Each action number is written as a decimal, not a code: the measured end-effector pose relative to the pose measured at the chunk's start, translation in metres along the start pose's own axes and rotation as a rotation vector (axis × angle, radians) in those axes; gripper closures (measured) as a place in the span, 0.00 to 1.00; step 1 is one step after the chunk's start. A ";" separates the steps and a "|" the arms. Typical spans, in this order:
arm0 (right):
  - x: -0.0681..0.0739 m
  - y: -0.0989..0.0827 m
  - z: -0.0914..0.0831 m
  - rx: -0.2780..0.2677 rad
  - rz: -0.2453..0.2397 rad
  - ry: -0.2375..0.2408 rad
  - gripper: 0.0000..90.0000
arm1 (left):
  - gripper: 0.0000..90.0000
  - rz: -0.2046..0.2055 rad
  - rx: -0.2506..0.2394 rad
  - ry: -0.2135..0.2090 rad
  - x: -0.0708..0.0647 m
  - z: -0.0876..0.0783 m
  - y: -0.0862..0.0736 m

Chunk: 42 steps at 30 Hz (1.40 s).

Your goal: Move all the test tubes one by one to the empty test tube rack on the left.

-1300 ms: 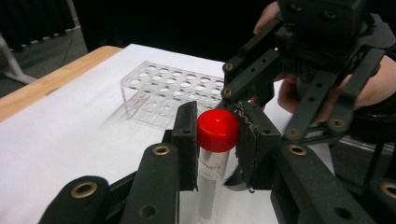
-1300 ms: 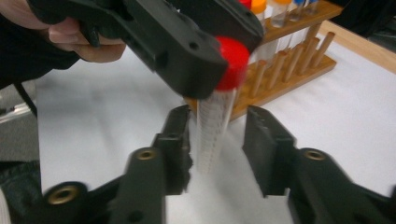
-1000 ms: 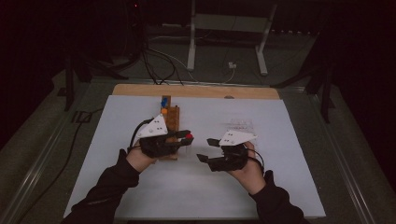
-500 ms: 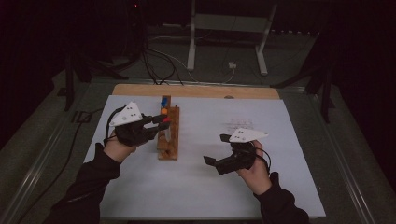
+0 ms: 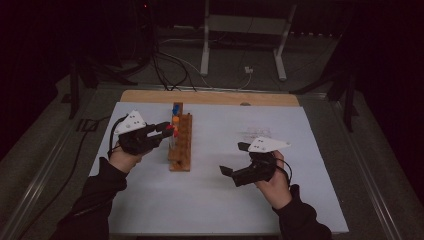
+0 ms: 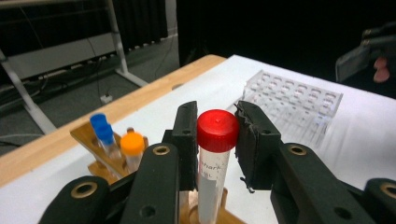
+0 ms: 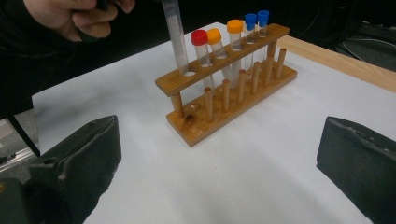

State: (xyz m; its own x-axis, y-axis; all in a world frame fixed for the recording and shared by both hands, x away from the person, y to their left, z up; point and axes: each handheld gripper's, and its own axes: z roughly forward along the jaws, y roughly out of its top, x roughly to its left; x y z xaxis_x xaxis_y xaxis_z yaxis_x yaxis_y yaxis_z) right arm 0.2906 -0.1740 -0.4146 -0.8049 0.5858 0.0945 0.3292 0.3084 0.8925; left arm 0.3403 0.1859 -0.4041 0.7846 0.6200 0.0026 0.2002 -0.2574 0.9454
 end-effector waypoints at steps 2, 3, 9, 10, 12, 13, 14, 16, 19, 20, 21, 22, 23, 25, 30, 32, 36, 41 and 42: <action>0.000 0.000 0.000 0.001 -0.002 0.002 0.00 | 0.80 -0.006 0.011 0.005 0.000 0.003 -0.006; 0.000 -0.001 0.000 0.002 0.000 0.005 0.00 | 0.80 -0.011 0.013 0.005 0.001 0.004 -0.008; 0.000 -0.001 0.002 0.004 -0.005 0.014 0.00 | 0.80 -0.011 0.048 0.007 0.001 0.012 -0.019; 0.000 -0.001 0.002 0.005 -0.003 0.015 0.00 | 0.80 -0.008 0.058 0.008 0.001 0.013 -0.021; 0.000 -0.001 0.002 0.003 -0.005 0.014 0.00 | 0.80 -0.009 0.063 0.009 0.001 0.016 -0.023; 0.000 -0.001 0.001 0.002 -0.004 0.015 0.00 | 0.80 -0.010 0.070 0.008 0.001 0.017 -0.025; 0.000 -0.001 0.001 0.001 -0.003 0.015 0.00 | 0.80 -0.008 0.079 0.010 0.000 0.019 -0.026; 0.000 0.000 0.000 -0.001 0.002 0.016 0.00 | 0.80 -0.003 0.091 0.011 0.000 0.021 -0.028; -0.001 0.000 -0.001 -0.003 0.005 0.017 0.00 | 0.80 0.002 0.109 0.012 0.000 0.024 -0.031; -0.001 0.000 -0.001 -0.005 0.006 0.018 0.00 | 0.80 -0.001 0.105 0.012 0.000 0.025 -0.032; -0.001 0.000 -0.001 -0.007 0.005 0.017 0.00 | 0.80 -0.001 0.109 0.012 0.000 0.025 -0.032; -0.002 0.000 -0.002 -0.006 0.006 0.018 0.00 | 0.80 -0.003 0.109 0.013 0.000 0.025 -0.033; -0.002 0.000 -0.002 -0.008 0.006 0.018 0.00 | 0.80 -0.002 0.111 0.012 0.000 0.026 -0.034; -0.002 0.000 -0.002 -0.009 0.008 0.018 0.00 | 0.80 0.008 0.119 0.014 -0.001 0.026 -0.035; -0.003 0.000 -0.002 -0.011 0.012 0.021 0.00 | 0.80 0.005 0.122 0.013 0.000 0.025 -0.035; -0.003 0.000 -0.003 -0.011 0.014 0.021 0.00 | 0.79 0.004 0.127 0.004 0.000 0.026 -0.035; -0.004 0.001 -0.003 -0.014 0.017 0.023 0.00 | 0.75 0.001 0.122 -0.016 -0.001 0.024 -0.035; -0.005 0.001 -0.004 -0.017 0.021 0.022 0.00 | 0.43 -0.001 0.099 -0.043 -0.008 0.014 -0.027; -0.005 0.001 -0.005 -0.017 0.022 0.022 0.00 | 0.39 -0.002 0.095 -0.045 -0.010 0.013 -0.026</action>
State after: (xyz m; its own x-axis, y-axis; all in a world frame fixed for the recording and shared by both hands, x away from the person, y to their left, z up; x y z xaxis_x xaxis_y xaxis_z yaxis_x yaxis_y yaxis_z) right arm 0.2925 -0.1802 -0.4126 -0.8082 0.5758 0.1234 0.3387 0.2830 0.8973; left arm 0.3350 0.1773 -0.4323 0.8094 0.5870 -0.0161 0.2551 -0.3267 0.9100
